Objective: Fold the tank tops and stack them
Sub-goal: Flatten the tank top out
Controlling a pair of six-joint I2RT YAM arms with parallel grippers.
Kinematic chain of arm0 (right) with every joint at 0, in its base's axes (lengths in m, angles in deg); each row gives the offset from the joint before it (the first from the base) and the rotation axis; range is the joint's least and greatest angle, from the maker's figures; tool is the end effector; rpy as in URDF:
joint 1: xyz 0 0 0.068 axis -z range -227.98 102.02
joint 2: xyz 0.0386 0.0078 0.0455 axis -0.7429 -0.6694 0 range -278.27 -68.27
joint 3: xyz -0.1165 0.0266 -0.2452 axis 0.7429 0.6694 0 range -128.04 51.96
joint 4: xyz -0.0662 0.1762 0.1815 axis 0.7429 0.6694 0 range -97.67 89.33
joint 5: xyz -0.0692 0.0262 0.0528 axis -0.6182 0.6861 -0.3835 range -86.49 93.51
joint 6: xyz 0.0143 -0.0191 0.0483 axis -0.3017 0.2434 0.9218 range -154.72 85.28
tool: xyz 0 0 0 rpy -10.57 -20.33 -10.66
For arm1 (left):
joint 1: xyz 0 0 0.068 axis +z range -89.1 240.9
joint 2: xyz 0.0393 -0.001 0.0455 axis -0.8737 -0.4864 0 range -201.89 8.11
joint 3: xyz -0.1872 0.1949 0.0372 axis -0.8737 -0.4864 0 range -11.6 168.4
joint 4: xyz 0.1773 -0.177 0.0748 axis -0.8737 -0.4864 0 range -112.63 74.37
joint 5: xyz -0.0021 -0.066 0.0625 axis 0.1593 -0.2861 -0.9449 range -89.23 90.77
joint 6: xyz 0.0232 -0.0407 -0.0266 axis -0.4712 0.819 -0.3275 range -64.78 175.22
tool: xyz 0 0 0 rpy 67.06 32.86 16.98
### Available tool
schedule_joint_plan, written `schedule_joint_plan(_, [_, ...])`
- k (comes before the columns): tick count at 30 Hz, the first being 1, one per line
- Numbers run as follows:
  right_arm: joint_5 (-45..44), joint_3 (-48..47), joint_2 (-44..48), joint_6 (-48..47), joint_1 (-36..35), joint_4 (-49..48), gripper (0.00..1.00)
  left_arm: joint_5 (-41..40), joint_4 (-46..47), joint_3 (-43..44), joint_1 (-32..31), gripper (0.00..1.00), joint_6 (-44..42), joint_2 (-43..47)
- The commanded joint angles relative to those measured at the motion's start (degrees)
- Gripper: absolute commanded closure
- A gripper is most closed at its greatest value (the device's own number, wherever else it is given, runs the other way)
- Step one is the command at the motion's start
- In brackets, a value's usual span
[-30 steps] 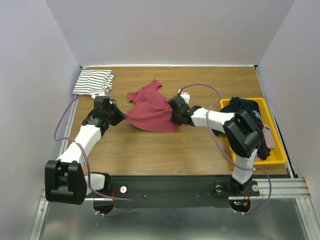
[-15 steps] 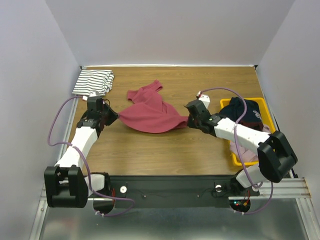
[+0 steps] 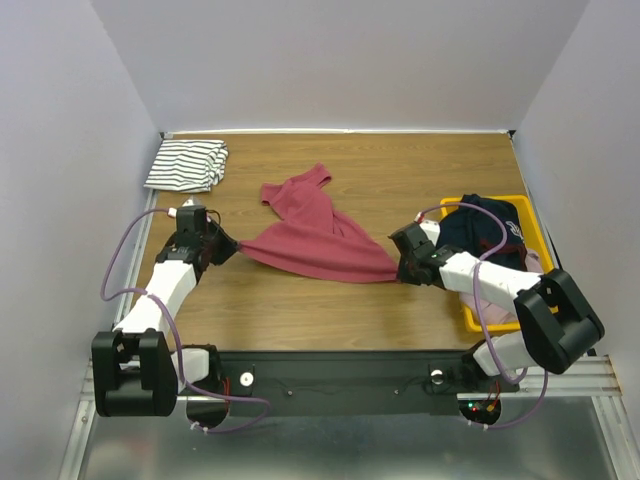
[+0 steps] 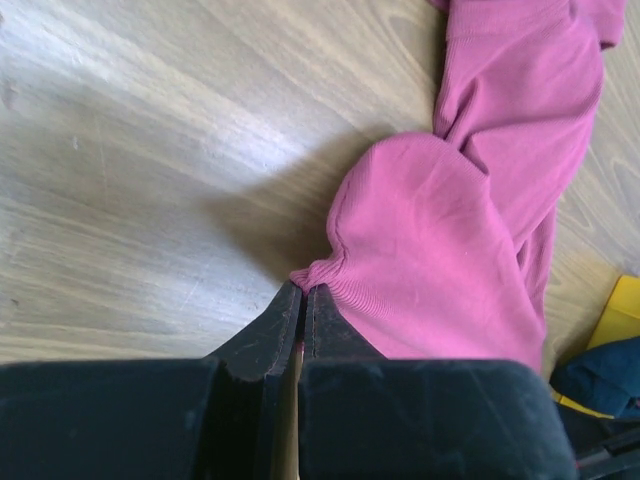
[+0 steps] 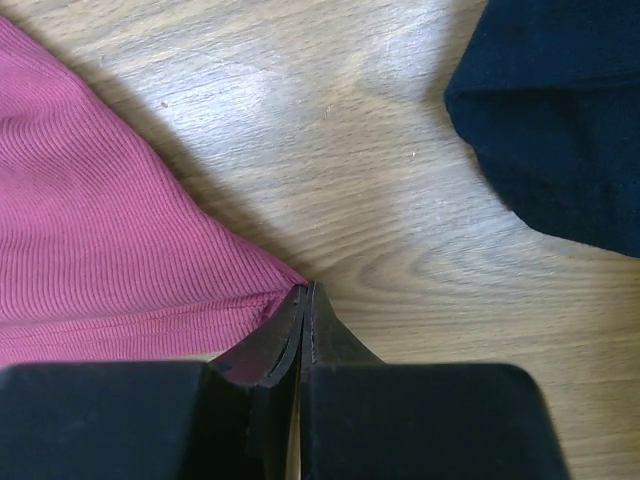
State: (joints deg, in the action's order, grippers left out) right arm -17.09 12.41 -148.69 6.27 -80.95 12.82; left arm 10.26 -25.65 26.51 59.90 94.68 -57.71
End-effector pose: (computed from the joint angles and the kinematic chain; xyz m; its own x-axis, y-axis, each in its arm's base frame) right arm 0.2183 0.1268 0.1647 -0.7972 0.2147 -0.5643 0.2052 0.9753 0.0812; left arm 0.2427 -0.0101 0.2268 -0.5662 -0.6171 -0.5464 -0.2749 0.7663 -0.5807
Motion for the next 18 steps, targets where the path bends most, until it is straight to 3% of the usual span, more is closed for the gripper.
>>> schedule_joint_plan(1, [0.0,-1.7,1.1,0.3,0.4,0.1,0.95,1.8,3.2,-1.7,0.5,1.0,0.2,1.9])
schedule_joint_plan(2, [0.1,-1.8,1.3,0.2,0.4,0.2,0.86,2.0,3.2,-1.9,0.5,1.0,0.2,2.1])
schedule_joint_plan(5, [1.3,-2.1,2.3,0.1,0.3,0.3,0.74,2.9,3.6,-2.8,0.5,1.0,0.2,2.0])
schedule_joint_plan(18, [8.0,-1.8,5.6,3.8,-2.2,0.3,0.68,3.9,5.2,-3.8,0.5,1.0,0.0,1.6])
